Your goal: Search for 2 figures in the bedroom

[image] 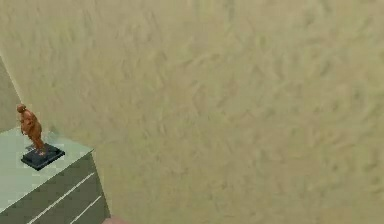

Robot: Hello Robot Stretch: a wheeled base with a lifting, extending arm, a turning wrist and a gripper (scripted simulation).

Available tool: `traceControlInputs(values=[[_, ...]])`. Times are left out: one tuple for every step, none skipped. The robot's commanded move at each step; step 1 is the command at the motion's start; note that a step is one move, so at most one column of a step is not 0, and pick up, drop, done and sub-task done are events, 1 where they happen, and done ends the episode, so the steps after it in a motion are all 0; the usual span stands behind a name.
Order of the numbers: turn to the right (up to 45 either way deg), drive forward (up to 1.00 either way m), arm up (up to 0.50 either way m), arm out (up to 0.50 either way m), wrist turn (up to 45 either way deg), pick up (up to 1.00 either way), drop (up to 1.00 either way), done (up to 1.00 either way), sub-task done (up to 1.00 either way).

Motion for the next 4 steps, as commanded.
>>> traceControlInputs(values=[[-39.0,0.0,0.0,0.0,0.0,0.0,0.0,0.0,0.0],[0.0,0.3,0.0,0.0,0.0,0.0,0.0,0.0,0.0],[0.0,0.0,0.0,0.0,0.0,0.0,0.0,0.0,1.0],[-24.0,0.0,0.0,0.0,0.0,0.0,0.0,0.0,0.0]])
